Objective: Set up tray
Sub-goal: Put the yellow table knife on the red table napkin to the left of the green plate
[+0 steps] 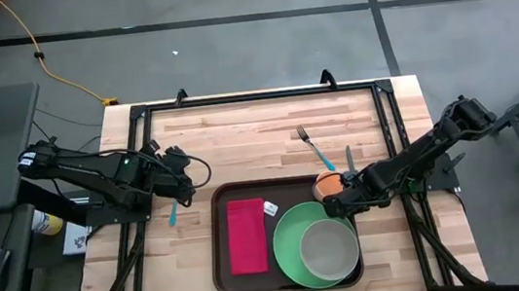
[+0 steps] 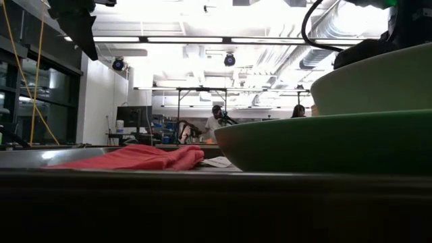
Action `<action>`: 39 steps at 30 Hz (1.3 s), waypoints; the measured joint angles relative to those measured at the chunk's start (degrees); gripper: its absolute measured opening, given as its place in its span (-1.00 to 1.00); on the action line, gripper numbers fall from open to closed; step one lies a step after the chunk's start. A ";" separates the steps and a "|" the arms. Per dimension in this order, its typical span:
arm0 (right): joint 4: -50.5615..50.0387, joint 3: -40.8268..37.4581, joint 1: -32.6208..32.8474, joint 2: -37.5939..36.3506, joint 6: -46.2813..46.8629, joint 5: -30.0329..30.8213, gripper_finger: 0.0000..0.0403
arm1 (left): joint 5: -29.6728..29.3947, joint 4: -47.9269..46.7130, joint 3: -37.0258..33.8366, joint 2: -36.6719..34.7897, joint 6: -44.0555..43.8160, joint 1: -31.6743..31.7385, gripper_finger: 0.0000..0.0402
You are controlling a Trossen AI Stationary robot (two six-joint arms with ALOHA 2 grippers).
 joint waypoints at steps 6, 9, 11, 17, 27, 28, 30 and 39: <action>0.15 0.00 1.28 -2.99 -0.25 0.42 -0.71 | 0.20 0.02 0.00 0.00 0.00 0.00 -0.67; 0.02 0.00 1.66 -6.20 -0.43 2.09 -0.64 | 0.20 0.02 0.00 0.00 0.00 0.01 -0.67; -0.55 0.04 1.83 -8.80 -1.04 4.35 -0.62 | 0.22 0.02 0.00 0.00 0.00 0.01 -0.67; -11.33 0.11 -0.12 -16.49 -3.36 9.05 -0.61 | 0.26 0.15 0.00 0.00 0.00 0.00 -0.67; -24.09 -0.38 -6.79 -21.07 -11.19 10.41 -0.47 | 0.17 0.20 0.00 0.00 0.00 0.02 -0.67; -23.85 -0.83 -7.33 -21.03 -12.08 11.35 -0.43 | 0.16 0.25 0.00 0.00 0.00 0.01 -0.67; -22.40 -2.06 -8.92 -21.03 -13.65 12.23 -0.34 | 0.09 0.29 0.00 0.00 0.00 0.01 -0.67; -13.39 -10.18 -15.16 -20.98 -18.63 9.57 0.16 | -0.09 0.29 0.00 0.00 0.00 0.01 -0.67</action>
